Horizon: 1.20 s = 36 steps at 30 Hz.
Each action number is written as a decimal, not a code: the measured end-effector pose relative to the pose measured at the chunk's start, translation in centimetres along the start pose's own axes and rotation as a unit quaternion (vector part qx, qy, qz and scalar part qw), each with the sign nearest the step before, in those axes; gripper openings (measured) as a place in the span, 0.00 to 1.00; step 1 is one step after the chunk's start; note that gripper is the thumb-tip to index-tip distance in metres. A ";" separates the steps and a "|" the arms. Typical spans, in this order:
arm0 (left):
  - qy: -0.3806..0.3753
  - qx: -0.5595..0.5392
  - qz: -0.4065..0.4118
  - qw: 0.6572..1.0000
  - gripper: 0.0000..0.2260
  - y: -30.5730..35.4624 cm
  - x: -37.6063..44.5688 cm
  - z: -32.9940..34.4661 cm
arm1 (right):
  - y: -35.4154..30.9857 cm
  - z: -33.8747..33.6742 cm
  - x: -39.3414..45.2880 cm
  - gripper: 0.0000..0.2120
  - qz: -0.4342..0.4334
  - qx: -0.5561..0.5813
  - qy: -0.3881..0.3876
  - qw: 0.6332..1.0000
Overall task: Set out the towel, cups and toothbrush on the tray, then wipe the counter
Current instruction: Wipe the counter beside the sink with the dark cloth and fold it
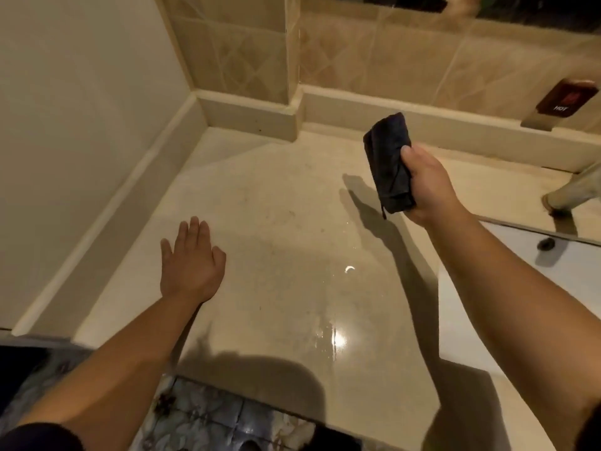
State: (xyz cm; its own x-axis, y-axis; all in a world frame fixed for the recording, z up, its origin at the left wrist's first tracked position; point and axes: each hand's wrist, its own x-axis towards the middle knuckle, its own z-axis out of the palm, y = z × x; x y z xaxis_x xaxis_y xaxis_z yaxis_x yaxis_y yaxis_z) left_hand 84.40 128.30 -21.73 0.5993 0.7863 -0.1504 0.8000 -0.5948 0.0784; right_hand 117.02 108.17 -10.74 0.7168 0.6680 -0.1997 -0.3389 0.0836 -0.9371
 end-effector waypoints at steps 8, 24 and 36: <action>0.012 0.000 -0.015 1.000 0.29 -0.1 0.4 0.2 | 3.2 -4.2 14.4 0.18 -0.134 -0.588 -0.062 0.795; 0.007 0.013 -0.012 1.000 0.31 0.4 0.7 -0.2 | 9.3 -1.9 -0.4 0.20 -0.255 -0.671 -0.243 0.653; -0.008 0.002 0.009 1.000 0.30 0.2 0.3 -0.4 | 16.3 3.5 -27.8 0.26 -0.216 -0.603 -0.273 0.718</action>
State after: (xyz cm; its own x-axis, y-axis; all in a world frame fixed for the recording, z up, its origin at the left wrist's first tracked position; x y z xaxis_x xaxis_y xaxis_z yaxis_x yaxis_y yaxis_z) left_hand 84.73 128.48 -21.40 0.6130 0.7727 -0.1649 0.7890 -0.6095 0.0772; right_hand 89.39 93.53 -19.41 0.1397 0.9900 0.0177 0.8529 -0.1112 -0.5101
